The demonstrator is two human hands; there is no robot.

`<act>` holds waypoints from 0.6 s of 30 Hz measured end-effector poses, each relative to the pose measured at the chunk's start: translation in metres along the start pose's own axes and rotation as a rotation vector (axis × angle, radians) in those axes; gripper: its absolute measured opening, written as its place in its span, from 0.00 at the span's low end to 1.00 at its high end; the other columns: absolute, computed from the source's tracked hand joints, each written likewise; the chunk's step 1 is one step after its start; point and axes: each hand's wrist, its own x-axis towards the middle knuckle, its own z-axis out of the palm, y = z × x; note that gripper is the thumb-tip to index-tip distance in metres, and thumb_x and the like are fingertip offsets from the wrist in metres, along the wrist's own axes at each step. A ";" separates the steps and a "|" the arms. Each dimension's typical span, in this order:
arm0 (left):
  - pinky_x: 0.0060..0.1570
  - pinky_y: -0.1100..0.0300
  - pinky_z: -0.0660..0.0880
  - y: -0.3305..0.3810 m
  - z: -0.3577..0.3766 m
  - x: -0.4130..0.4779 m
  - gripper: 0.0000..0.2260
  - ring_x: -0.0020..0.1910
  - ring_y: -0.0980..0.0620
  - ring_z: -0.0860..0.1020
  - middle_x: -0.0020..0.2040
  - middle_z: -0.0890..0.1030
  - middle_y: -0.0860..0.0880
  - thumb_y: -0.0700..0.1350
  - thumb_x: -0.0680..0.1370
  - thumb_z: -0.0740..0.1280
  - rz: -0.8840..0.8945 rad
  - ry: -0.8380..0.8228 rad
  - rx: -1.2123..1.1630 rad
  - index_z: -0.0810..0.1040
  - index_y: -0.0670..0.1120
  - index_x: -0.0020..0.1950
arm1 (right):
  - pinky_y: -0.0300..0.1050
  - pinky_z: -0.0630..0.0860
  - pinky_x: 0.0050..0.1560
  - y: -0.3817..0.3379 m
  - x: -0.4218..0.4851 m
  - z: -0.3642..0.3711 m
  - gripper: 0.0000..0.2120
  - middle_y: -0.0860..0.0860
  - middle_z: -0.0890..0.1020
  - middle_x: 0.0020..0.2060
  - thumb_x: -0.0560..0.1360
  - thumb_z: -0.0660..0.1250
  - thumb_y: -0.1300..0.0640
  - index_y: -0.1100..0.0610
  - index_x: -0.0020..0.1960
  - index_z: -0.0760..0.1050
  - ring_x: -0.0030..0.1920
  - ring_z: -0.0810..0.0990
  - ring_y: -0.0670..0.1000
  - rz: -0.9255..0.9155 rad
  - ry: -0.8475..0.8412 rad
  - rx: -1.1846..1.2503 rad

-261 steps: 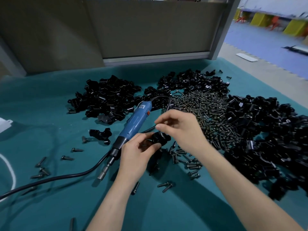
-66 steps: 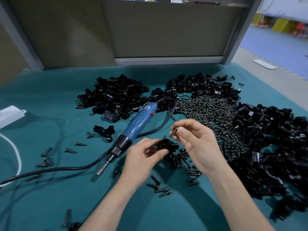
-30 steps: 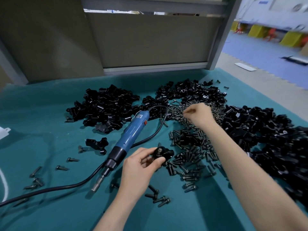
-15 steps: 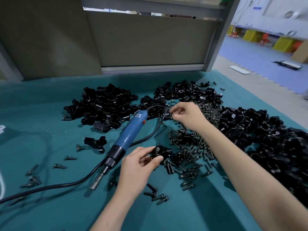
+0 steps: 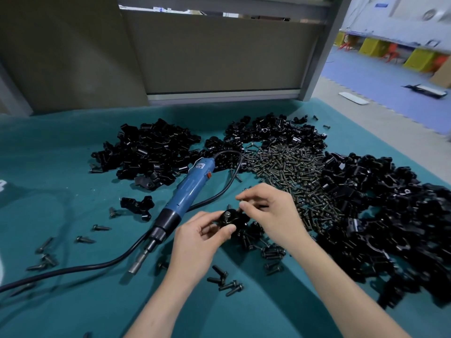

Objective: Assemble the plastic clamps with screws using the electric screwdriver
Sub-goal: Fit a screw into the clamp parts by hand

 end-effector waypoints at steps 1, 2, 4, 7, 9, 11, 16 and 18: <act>0.50 0.61 0.79 0.001 0.001 0.000 0.14 0.45 0.51 0.83 0.45 0.83 0.55 0.42 0.70 0.76 0.002 -0.002 0.002 0.85 0.62 0.45 | 0.38 0.79 0.46 0.000 -0.002 0.001 0.08 0.44 0.80 0.40 0.73 0.72 0.66 0.55 0.46 0.83 0.41 0.81 0.47 -0.059 0.016 -0.055; 0.50 0.61 0.79 0.001 0.001 0.000 0.16 0.45 0.52 0.83 0.45 0.83 0.55 0.40 0.70 0.75 0.006 -0.005 0.006 0.84 0.64 0.45 | 0.37 0.79 0.45 0.000 -0.003 0.001 0.06 0.47 0.80 0.41 0.72 0.73 0.67 0.59 0.46 0.84 0.41 0.80 0.46 -0.137 0.026 -0.107; 0.49 0.64 0.79 0.002 0.001 0.000 0.19 0.44 0.53 0.83 0.45 0.83 0.57 0.39 0.71 0.75 0.016 -0.010 0.020 0.83 0.66 0.45 | 0.31 0.78 0.44 0.002 -0.007 0.002 0.06 0.52 0.80 0.42 0.71 0.73 0.69 0.62 0.47 0.83 0.43 0.78 0.45 -0.294 0.030 -0.192; 0.49 0.63 0.79 0.002 0.002 -0.001 0.14 0.43 0.54 0.83 0.45 0.83 0.57 0.45 0.68 0.75 0.023 -0.036 0.024 0.83 0.66 0.46 | 0.37 0.78 0.47 0.000 -0.006 -0.004 0.04 0.51 0.82 0.42 0.73 0.73 0.64 0.60 0.48 0.84 0.45 0.79 0.45 -0.191 -0.066 -0.128; 0.51 0.58 0.80 0.002 0.004 -0.002 0.12 0.44 0.53 0.82 0.45 0.82 0.56 0.49 0.67 0.75 0.012 -0.045 0.023 0.84 0.63 0.47 | 0.46 0.78 0.50 0.000 -0.001 -0.011 0.04 0.50 0.83 0.41 0.74 0.72 0.62 0.55 0.43 0.84 0.44 0.81 0.48 -0.003 -0.135 -0.051; 0.52 0.53 0.80 0.002 0.005 -0.003 0.12 0.45 0.52 0.82 0.45 0.82 0.55 0.49 0.66 0.75 0.006 -0.044 0.022 0.85 0.60 0.48 | 0.52 0.79 0.48 -0.001 0.001 -0.014 0.07 0.53 0.84 0.39 0.74 0.71 0.63 0.53 0.39 0.82 0.41 0.81 0.53 0.146 -0.172 0.058; 0.50 0.56 0.81 0.001 0.005 -0.004 0.13 0.45 0.53 0.82 0.45 0.82 0.55 0.41 0.70 0.75 0.035 -0.050 0.037 0.85 0.60 0.46 | 0.42 0.81 0.40 -0.005 0.002 -0.015 0.04 0.53 0.82 0.37 0.76 0.68 0.64 0.61 0.47 0.82 0.39 0.82 0.48 0.418 -0.278 0.381; 0.47 0.60 0.80 0.004 0.006 -0.006 0.10 0.43 0.52 0.83 0.46 0.82 0.54 0.44 0.69 0.75 0.061 -0.036 0.008 0.85 0.58 0.46 | 0.44 0.81 0.38 -0.008 0.003 -0.019 0.07 0.57 0.83 0.40 0.78 0.66 0.60 0.64 0.49 0.80 0.39 0.83 0.52 0.481 -0.392 0.417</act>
